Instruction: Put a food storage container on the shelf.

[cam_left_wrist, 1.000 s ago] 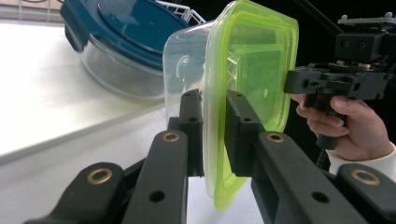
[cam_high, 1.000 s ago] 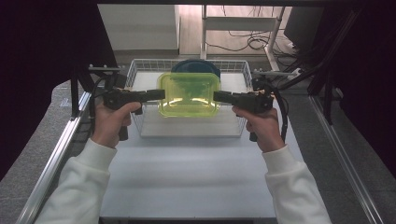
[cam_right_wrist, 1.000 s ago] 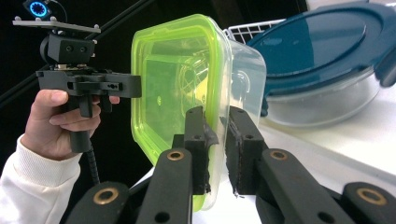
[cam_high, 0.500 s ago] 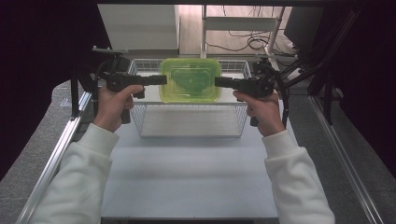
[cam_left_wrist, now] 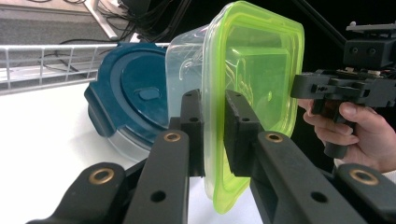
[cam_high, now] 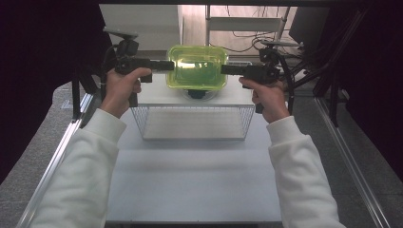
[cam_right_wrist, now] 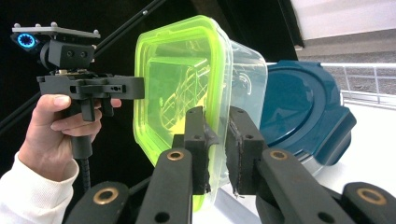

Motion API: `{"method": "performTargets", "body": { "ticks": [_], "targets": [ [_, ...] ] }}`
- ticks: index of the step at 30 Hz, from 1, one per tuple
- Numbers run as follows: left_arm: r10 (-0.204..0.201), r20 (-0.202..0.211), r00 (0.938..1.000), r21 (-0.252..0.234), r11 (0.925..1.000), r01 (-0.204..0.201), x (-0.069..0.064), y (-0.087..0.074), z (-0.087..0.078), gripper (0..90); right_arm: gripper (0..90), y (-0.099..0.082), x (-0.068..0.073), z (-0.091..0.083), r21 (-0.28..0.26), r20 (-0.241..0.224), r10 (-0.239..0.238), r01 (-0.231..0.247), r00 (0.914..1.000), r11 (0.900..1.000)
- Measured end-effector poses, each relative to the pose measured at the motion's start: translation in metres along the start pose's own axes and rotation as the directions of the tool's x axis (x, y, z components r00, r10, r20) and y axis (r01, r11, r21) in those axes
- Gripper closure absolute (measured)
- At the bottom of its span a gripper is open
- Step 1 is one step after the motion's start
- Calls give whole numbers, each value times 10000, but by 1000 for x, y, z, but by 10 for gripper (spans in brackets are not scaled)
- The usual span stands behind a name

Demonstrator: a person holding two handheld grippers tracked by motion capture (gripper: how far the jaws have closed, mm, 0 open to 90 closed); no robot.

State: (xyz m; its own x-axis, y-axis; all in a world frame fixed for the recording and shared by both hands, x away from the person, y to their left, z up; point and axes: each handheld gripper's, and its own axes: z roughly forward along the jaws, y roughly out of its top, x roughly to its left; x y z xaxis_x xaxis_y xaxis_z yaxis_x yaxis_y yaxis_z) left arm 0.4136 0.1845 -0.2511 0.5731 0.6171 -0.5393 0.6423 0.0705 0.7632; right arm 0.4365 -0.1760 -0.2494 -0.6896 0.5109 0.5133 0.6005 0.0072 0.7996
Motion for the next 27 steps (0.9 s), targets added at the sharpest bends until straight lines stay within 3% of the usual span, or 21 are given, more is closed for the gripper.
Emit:
{"method": "performTargets", "body": {
  "ticks": [7, 17, 18, 22, 25, 27],
  "targets": [
    [-40, -45, 10000, 149, 9999, 40, 4, 10, 7, 798, 790, 8, -6, 2, -15, 53, 187, -187, 9998, 9998],
    [-601, -122, 9981, 465, 9971, 606, 22, 13, 23, 797, 789, 11, -25, 14, 172, 251, 881, -885, 9958, 9959],
    [-861, 41, 9963, 424, 9954, 858, 28, 15, 24, 794, 789, 12, -30, 17, 151, 205, 1138, -1141, 9933, 9934],
    [-1114, 153, 9937, 389, 9931, 1108, 34, 18, 27, 790, 786, 15, -34, 20, 127, 167, 1422, -1425, 9897, 9897],
    [-1759, 435, 9834, 369, 9840, 1744, 46, 21, 31, 778, 778, 18, -42, 25, 1, 64, 2118, -2118, 9773, 9773],
    [-1944, 490, 9797, 395, 9805, 1925, 49, 22, 33, 774, 776, 19, -45, 26, -44, 30, 2306, -2306, 9730, 9730]
  ]
}}
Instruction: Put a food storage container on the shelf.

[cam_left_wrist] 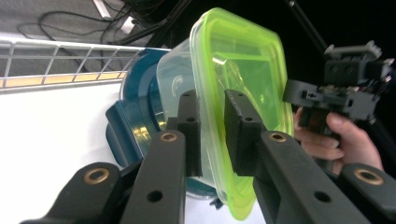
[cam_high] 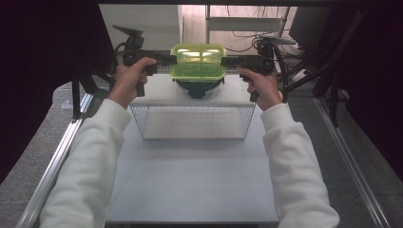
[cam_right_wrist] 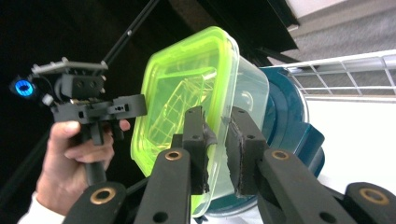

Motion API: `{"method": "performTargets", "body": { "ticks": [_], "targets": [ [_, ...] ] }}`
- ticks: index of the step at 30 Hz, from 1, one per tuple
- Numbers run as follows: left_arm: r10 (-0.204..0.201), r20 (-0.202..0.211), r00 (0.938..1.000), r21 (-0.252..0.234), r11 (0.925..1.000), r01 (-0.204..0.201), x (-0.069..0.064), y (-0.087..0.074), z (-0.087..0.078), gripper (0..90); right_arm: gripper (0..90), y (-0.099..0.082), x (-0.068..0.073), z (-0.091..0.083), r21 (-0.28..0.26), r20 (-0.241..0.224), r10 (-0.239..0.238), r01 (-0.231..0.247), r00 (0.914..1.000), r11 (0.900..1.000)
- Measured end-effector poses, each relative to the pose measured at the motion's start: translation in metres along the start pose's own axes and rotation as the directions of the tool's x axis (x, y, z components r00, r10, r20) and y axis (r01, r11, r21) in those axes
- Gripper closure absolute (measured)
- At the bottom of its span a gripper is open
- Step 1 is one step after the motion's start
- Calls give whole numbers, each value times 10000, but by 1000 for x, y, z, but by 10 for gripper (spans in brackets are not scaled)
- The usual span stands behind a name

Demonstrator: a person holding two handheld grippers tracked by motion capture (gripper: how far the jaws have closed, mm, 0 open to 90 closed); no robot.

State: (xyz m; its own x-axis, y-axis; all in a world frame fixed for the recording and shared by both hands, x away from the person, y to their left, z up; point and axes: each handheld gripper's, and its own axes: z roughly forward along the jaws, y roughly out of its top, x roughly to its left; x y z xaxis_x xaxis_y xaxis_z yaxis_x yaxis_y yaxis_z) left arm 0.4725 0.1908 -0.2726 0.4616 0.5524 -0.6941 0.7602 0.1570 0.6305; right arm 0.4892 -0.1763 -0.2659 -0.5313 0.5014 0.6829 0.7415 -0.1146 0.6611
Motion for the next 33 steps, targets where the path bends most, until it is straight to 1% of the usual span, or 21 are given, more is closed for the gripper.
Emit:
{"method": "performTargets", "body": {
  "ticks": [1, 4, 6, 9, 12, 13, 14, 15, 16, 17, 18, 19, 20, 21, 22, 23, 24, 25, 27, 30, 33],
  "targets": [
    [-242, 51, 9997, -40, 9997, 242, 3, 2, 2, 767, 769, 1, -4, 2, -68, -57, 437, -438, 9990, 9990],
    [-479, 88, 9988, -93, 9988, 480, 8, 3, 6, 754, 758, 2, -10, 5, -101, -134, 1002, -1003, 9949, 9949],
    [-599, 80, 9982, -130, 9981, 600, 10, 4, 8, 743, 747, 3, -13, 7, -116, -138, 1203, -1205, 9926, 9926],
    [-604, 19, 9982, -140, 9981, 604, 11, 4, 9, 723, 730, 3, -15, 10, -97, -93, 1372, -1373, 9905, 9905],
    [-594, -7, 9982, -172, 9981, 593, 12, 3, 11, 694, 715, 3, -15, 11, -113, -59, 1330, -1331, 9911, 9910],
    [-482, -2, 9988, -225, 9986, 482, 12, 3, 13, 658, 639, 2, -14, 12, -191, -74, 1305, -1306, 9914, 9912],
    [-482, -2, 9988, -225, 9986, 482, 12, 3, 13, 588, 639, 2, -14, 12, -191, -74, 1305, -1306, 9914, 9912],
    [-329, -345, 9989, -498, 9983, 311, 10, 3, 14, 501, 515, 2, -11, 13, -463, -151, 1220, -1226, 9924, 9914],
    [-329, -345, 9989, -498, 9983, 311, 10, 3, 14, 435, 515, 2, -11, 13, -463, -151, 1220, -1226, 9924, 9914],
    [-191, -428, 9989, -626, 9979, 164, 8, 3, 14, 382, 444, 1, -6, 11, -832, 59, 747, -739, 9972, 9938],
    [-95, -421, 9991, -782, 9969, 62, 7, 2, 12, 382, 444, 1, -6, 11, -832, 59, 747, -739, 9972, 9938],
    [186, -539, 9984, -1063, 9940, -243, 3, 2, 8, 296, 365, 0, -1, 10, -994, 501, 405, -354, 9979, 9944],
    [327, -626, 9975, -1143, 9927, -397, 2, 1, 5, 274, 342, -1, 0, 9, -1008, 695, 261, -190, 9972, 9947],
    [417, -674, 9969, -1189, 9917, -495, 1, 0, 4, 261, 326, -2, 2, 8, -1085, 869, 154, -59, 9961, 9941],
    [417, -674, 9969, -1189, 9917, -495, 1, 0, 4, 253, 326, -2, 2, 8, -1085, 869, 154, -59, 9961, 9941],
    [478, -691, 9965, -1222, 9909, -560, 0, -1, 2, 246, 313, -3, 3, 9, -920, 673, 107, -44, 9977, 9958],
    [621, -863, 9943, -1211, 9900, -723, -2, -3, 2, 238, 316, -4, 4, 11, -736, 475, 198, -163, 9987, 9972],
    [726, -956, 9928, -1170, 9896, -836, -3, -4, 3, 234, 329, -4, 4, 12, -700, 471, 140, -107, 9988, 9975],
    [826, -933, 9922, -1167, 9888, -933, -5, -5, 4, 234, 325, -4, 6, 14, -672, 553, 17, 20, 9985, 9977],
    [858, -904, 9922, -1175, 9884, -961, -6, -6, 4, 233, 324, -4, 6, 15, -668, 546, 46, -10, 9985, 9978],
    [878, -844, 9926, -1150, 9886, -972, -5, -6, 4, 231, 326, -4, 6, 19, -552, 255, 68, -54, 9997, 9985]
  ]
}}
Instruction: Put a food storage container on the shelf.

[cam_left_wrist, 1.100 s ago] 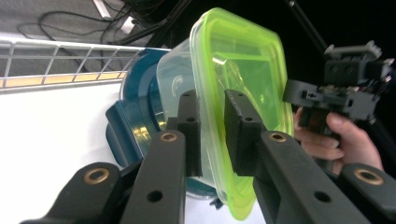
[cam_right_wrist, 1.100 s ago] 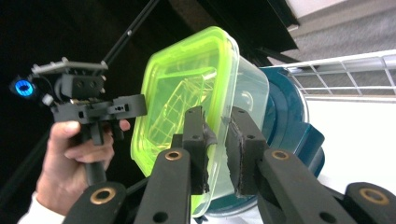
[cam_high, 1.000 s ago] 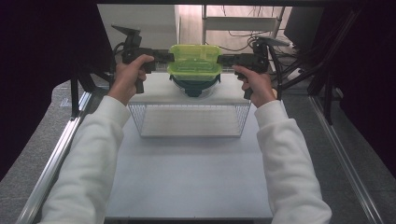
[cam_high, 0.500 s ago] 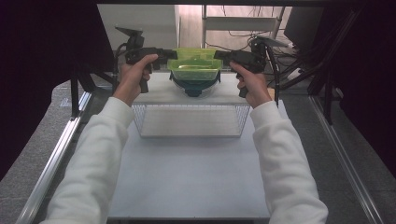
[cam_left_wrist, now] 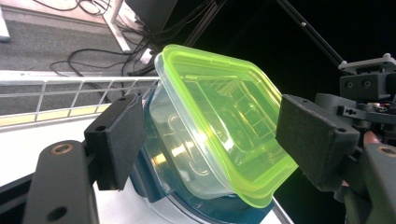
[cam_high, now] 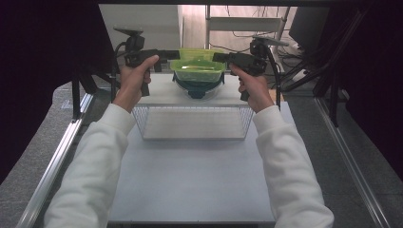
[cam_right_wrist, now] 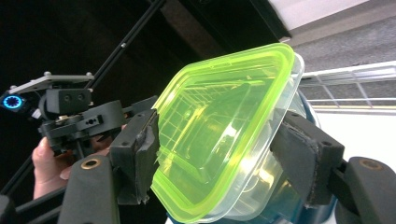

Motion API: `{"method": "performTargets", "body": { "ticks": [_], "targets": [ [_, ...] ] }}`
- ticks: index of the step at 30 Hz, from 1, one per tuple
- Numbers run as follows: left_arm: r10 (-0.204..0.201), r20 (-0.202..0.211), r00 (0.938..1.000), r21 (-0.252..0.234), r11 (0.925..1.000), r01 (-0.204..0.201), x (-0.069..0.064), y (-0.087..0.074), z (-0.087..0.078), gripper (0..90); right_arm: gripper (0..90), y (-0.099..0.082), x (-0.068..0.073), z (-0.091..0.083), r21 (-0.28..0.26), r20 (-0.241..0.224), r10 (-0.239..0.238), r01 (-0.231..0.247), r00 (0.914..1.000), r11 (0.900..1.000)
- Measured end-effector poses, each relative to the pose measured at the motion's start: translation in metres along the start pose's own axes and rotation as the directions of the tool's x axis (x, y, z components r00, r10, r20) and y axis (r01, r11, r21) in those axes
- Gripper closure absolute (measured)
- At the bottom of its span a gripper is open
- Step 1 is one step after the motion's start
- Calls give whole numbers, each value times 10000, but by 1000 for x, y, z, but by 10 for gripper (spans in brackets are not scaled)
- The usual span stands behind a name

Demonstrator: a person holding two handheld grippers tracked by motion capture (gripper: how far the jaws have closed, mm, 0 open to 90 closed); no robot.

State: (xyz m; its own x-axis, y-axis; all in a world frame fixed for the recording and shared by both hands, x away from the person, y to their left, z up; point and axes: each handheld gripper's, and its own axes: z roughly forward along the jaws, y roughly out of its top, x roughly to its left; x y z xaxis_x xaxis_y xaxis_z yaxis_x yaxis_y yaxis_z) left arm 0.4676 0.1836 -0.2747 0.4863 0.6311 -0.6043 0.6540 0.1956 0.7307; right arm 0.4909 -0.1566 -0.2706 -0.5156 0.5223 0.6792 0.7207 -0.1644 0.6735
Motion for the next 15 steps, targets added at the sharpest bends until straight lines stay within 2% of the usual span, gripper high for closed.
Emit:
{"method": "performTargets", "body": {
  "ticks": [3, 5, 11, 13, 15],
  "targets": [
    [78, -39, 10000, 58, 10000, -78, 1, -1, 0, 227, 300, 0, 0, 2, -32, 66, -30, 30, 10000, 10000],
    [234, -182, 9996, 80, 9997, -233, 0, -3, -1, 222, 265, 0, -1, 2, -103, 369, -58, 62, 9993, 9999],
    [460, -285, 9985, -143, 9988, -465, 1, -11, -15, 220, 231, -3, -3, -5, -304, 448, -160, 173, 9989, 9994],
    [822, -458, 9956, -183, 9964, -831, 0, -16, -25, 218, 211, -7, 0, -11, -360, 601, -481, 503, 9970, 9981],
    [955, -365, 9948, -272, 9950, -966, -2, -20, -32, 216, 198, -10, 2, -16, -389, 545, -807, 829, 9952, 9958]
  ]
}}
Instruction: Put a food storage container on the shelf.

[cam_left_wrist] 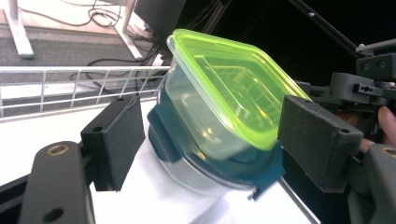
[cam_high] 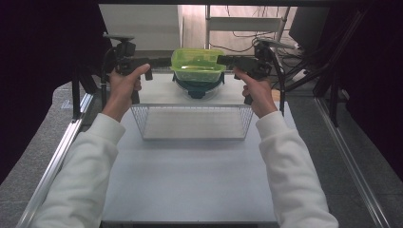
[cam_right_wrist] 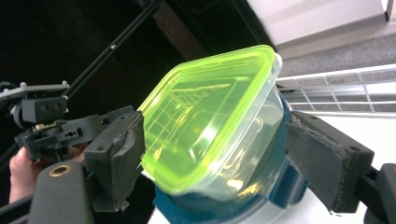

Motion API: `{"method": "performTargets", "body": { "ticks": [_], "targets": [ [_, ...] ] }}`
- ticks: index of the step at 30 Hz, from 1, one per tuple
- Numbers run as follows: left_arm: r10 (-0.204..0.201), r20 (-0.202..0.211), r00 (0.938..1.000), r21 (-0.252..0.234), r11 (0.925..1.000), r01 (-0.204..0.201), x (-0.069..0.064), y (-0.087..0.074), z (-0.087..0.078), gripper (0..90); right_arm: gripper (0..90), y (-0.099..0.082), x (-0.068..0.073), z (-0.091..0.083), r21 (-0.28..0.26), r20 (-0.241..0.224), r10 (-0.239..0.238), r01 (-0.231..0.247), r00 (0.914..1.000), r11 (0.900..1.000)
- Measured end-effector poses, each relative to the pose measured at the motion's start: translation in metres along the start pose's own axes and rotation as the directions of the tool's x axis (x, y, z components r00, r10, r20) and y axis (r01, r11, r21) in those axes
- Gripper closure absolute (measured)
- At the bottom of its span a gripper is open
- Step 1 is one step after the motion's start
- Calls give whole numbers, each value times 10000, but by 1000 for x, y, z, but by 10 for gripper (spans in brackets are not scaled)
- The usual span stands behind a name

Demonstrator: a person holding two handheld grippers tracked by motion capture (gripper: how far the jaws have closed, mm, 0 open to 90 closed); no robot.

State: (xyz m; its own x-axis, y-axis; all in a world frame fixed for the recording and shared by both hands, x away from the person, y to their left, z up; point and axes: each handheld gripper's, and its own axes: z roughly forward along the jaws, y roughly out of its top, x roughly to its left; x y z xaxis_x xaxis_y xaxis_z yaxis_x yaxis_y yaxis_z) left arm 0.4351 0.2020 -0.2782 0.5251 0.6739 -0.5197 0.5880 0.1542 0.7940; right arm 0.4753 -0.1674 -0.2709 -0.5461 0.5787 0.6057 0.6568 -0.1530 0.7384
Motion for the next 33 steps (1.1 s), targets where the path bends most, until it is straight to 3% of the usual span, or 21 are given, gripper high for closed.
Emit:
{"method": "performTargets", "body": {
  "ticks": [3, 5, 8, 9, 10, 11, 12, 13, 15, 17, 18, 20, 21, 22, 24, 25, 26, 27, 29, 30, 33],
  "targets": [
    [431, -24, 9991, 0, 9991, -431, -4, -7, -9, 215, 191, -5, 1, -10, -49, 17, -568, 568, 9984, 9984],
    [495, 83, 9987, -27, 9988, -495, -6, -10, -12, 215, 191, -8, 2, -14, -35, 18, -754, 754, 9972, 9971],
    [893, 176, 9959, -8, 9960, -893, -14, -19, -21, 214, 192, -17, 2, -26, -34, -204, -1290, 1289, 9914, 9916],
    [1010, 230, 9946, -6, 9949, -1011, -18, -23, -25, 215, 194, -25, 4, -33, 32, -226, -1666, 1667, 9858, 9860],
    [1111, 283, 9934, 4, 9938, -1112, -20, -27, -28, 215, 194, -25, 4, -33, 32, -226, -1666, 1667, 9858, 9860],
    [1181, 276, 9926, 38, 9930, -1183, -23, -32, -31, 216, 195, -30, 6, -36, 82, -134, -1852, 1853, 9826, 9826],
    [1359, 195, 9905, 163, 9905, -1362, -28, -44, -36, 219, 198, -41, 8, -41, 174, -12, -2282, 2282, 9736, 9735],
    [1359, 195, 9905, 163, 9905, -1362, -28, -44, -36, 220, 198, -41, 8, -41, 174, -12, -2282, 2282, 9736, 9735],
    [1570, 51, 9876, 258, 9873, -1571, -32, -58, -41, 220, 203, -59, 11, -50, 337, 243, -2737, 2729, 9615, 9615],
    [1894, -155, 9818, 352, 9814, -1888, -36, -81, -50, 220, 207, -72, 12, -56, 415, 308, -2949, 2936, 9550, 9550],
    [1894, -155, 9818, 352, 9814, -1888, -36, -81, -50, 221, 207, -72, 12, -56, 415, 308, -2949, 2936, 9550, 9550],
    [2011, -263, 9792, 454, 9788, -1998, -37, -97, -55, 221, 221, -94, 10, -65, 518, 454, -3291, 3267, 9432, 9437],
    [2068, -282, 9780, 549, 9772, -2051, -36, -114, -59, 223, 225, -101, 9, -68, 580, 429, -3349, 3323, 9413, 9414],
    [2068, -282, 9780, 549, 9772, -2051, -36, -114, -59, 226, 225, -101, 9, -68, 580, 429, -3349, 3323, 9413, 9414],
    [2098, -280, 9774, 595, 9764, -2078, -34, -141, -64, 228, 233, -125, 2, -75, 743, 459, -3557, 3518, 9335, 9331],
    [2098, -280, 9774, 595, 9764, -2078, -34, -141, -64, 231, 233, -125, 2, -75, 743, 459, -3557, 3518, 9335, 9331],
    [2077, -374, 9775, 639, 9767, -2051, -32, -158, -66, 232, 235, -142, -4, -79, 882, 568, -3622, 3567, 9304, 9300],
    [2077, -374, 9775, 639, 9767, -2051, -32, -158, -66, 233, 235, -142, -4, -79, 882, 568, -3622, 3567, 9304, 9300],
    [2127, -653, 9749, 980, 9737, -2059, -27, -184, -64, 235, 236, -166, -17, -86, 991, 608, -3495, 3428, 9350, 9342],
    [2127, -653, 9749, 980, 9737, -2059, -27, -184, -64, 235, 236, -166, -17, -86, 991, 608, -3495, 3428, 9350, 9342],
    [2049, -963, 9740, 1271, 9731, -1922, -19, -209, -62, 240, 238, -193, -35, -93, 1192, 716, -3315, 3219, 9408, 9393]
  ]
}}
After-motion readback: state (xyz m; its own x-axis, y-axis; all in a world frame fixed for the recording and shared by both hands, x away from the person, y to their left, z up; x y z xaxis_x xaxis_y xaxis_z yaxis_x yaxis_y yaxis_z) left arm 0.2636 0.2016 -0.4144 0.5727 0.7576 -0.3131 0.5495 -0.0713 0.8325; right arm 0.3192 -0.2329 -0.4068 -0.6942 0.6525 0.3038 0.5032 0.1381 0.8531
